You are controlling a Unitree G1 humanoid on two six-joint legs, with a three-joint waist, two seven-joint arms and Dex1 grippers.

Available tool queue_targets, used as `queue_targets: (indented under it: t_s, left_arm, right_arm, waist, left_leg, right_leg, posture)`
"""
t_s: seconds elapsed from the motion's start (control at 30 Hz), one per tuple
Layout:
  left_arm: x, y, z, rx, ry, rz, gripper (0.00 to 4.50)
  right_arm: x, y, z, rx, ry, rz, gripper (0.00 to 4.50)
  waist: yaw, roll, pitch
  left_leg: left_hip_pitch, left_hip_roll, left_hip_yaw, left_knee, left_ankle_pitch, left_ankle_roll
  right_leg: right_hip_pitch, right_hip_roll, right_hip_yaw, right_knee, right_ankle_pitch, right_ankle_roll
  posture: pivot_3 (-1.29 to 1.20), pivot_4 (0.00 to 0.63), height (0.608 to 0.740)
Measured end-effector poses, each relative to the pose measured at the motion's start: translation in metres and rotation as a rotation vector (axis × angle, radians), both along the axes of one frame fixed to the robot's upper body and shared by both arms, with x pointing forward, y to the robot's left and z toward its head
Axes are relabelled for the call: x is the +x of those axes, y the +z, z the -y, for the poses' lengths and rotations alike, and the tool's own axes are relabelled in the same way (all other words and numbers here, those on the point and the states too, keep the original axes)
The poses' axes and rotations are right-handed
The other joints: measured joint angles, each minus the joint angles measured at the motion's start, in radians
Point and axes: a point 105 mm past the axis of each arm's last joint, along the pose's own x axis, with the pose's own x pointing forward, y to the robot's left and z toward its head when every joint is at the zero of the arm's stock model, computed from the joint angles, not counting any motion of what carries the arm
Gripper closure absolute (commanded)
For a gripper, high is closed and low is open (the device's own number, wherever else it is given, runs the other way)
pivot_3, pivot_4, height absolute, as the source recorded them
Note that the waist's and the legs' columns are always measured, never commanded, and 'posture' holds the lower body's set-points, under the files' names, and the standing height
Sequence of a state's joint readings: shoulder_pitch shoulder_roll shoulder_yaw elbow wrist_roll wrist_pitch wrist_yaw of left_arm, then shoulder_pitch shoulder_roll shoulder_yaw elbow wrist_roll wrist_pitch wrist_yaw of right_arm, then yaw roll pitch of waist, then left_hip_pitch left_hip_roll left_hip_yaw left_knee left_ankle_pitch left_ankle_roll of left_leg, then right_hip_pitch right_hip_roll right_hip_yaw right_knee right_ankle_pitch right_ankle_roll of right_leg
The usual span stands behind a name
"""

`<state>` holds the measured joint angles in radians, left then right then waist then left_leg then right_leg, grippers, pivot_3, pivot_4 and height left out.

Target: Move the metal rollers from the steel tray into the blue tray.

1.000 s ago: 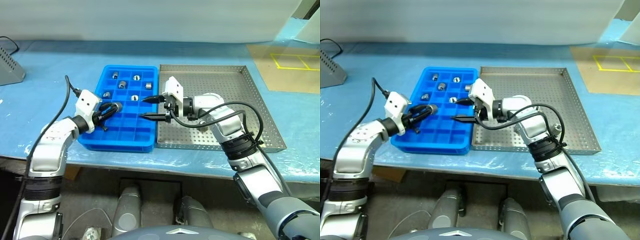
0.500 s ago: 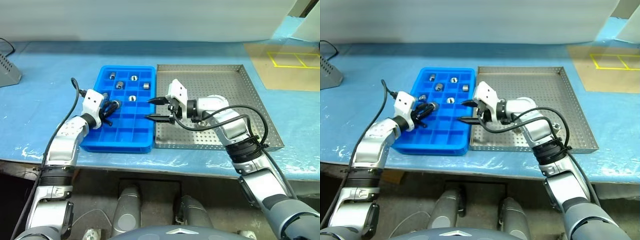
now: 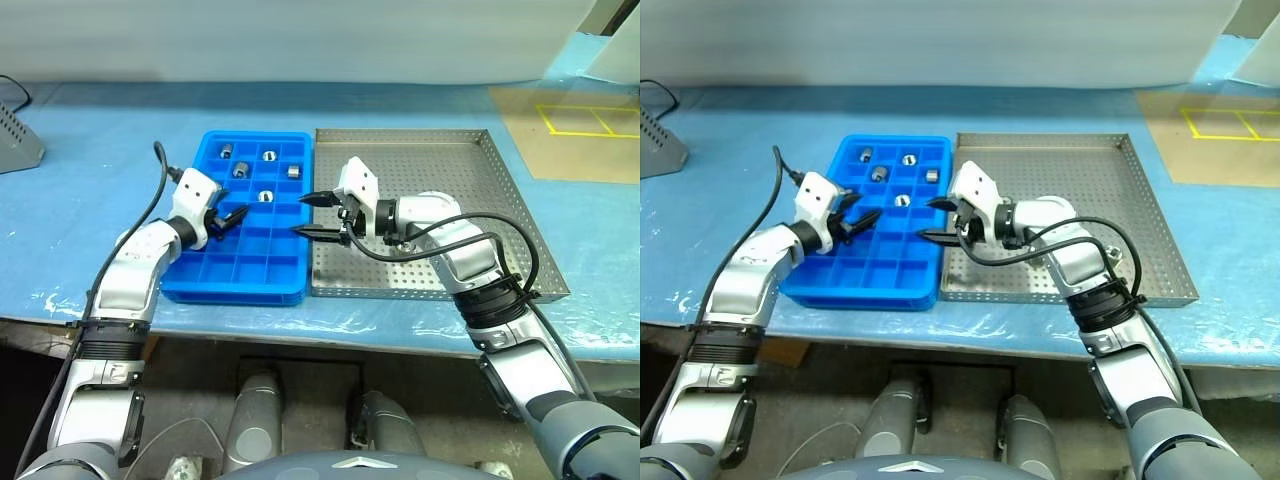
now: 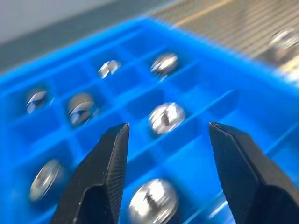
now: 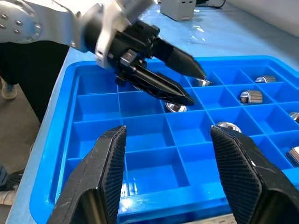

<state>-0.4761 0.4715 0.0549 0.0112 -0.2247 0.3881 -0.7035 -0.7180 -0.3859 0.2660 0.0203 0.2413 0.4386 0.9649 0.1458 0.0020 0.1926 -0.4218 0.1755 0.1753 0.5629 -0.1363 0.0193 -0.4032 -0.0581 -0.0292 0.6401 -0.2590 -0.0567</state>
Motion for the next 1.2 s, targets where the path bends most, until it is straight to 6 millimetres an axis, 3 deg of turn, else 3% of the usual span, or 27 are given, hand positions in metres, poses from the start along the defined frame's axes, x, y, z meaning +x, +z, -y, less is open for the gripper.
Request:
queue_targets:
  t_s: [0.17, 0.27, 0.5, 0.6, 0.77, 0.93, 1.2]
  left_arm:
    - [-0.005, 0.046, 0.036, -0.035, -0.211, 0.081, 1.68]
    - [0.003, 0.053, 0.049, -0.007, -0.280, 0.092, 1.68]
    - [0.023, 0.026, 0.105, 0.104, -0.490, 0.024, 1.68]
    - [0.031, 0.008, 0.125, 0.181, -0.529, 0.011, 1.68]
    - [0.024, -0.013, 0.158, 0.222, -0.666, -0.042, 1.68]
    - [0.018, -0.032, 0.171, 0.252, -0.720, -0.087, 1.68]
    - [0.015, -0.047, 0.170, 0.294, -0.739, -0.135, 1.68]
  right_arm:
    - [0.005, 0.002, 0.024, -0.004, -0.097, 0.009, 1.59]
    - [0.005, 0.005, 0.042, -0.004, -0.165, 0.022, 1.59]
    - [-0.003, -0.004, 0.102, -0.010, -0.427, 0.008, 1.59]
    - [-0.010, -0.002, 0.115, 0.004, -0.499, 0.014, 1.59]
    - [-0.026, -0.009, 0.130, 0.004, -0.609, 0.002, 1.59]
    - [-0.036, -0.009, 0.134, 0.010, -0.667, 0.006, 1.59]
    - [-0.042, -0.012, 0.139, 0.009, -0.715, -0.003, 1.59]
  waist:
    - [-0.006, 0.000, 0.000]
    - [-0.025, 0.000, 0.000]
    - [-0.067, 0.000, 0.000]
    - [-0.099, 0.000, 0.000]
    - [-0.148, 0.000, 0.000]
    - [-0.178, 0.000, 0.000]
    - [-0.191, 0.000, 0.000]
  left_leg:
    - [0.002, 0.000, 0.001, 0.000, 0.001, -0.001]
    - [0.003, -0.001, 0.001, 0.000, 0.001, -0.002]
    - [0.001, -0.003, 0.002, 0.002, 0.000, 0.001]
    - [0.001, -0.003, 0.002, 0.003, -0.001, 0.002]
    - [0.002, -0.003, 0.002, 0.003, -0.003, 0.006]
    - [0.003, -0.003, 0.002, 0.007, -0.005, 0.008]
    - [0.005, -0.003, 0.002, 0.013, -0.009, 0.015]
  right_leg:
    - [0.001, 0.000, 0.001, 0.001, 0.000, 0.000]
    - [0.002, 0.000, 0.002, 0.001, 0.000, 0.001]
    - [0.002, 0.000, 0.004, -0.001, 0.003, 0.005]
    - [0.003, 0.000, 0.004, -0.002, 0.005, 0.008]
    - [0.003, 0.000, 0.004, -0.003, 0.003, 0.006]
    - [0.006, 0.001, 0.004, -0.004, 0.003, 0.005]
    - [0.013, 0.000, 0.004, -0.008, 0.004, 0.007]
  posture:
    - [-0.05, 0.150, 0.740]
    - [-0.16, 0.150, 0.740]
    - [-0.33, 0.150, 0.740]
    - [-0.42, 0.150, 0.740]
    - [-0.52, 0.150, 0.740]
    - [-0.57, 0.150, 0.740]
    - [-0.58, 0.150, 0.740]
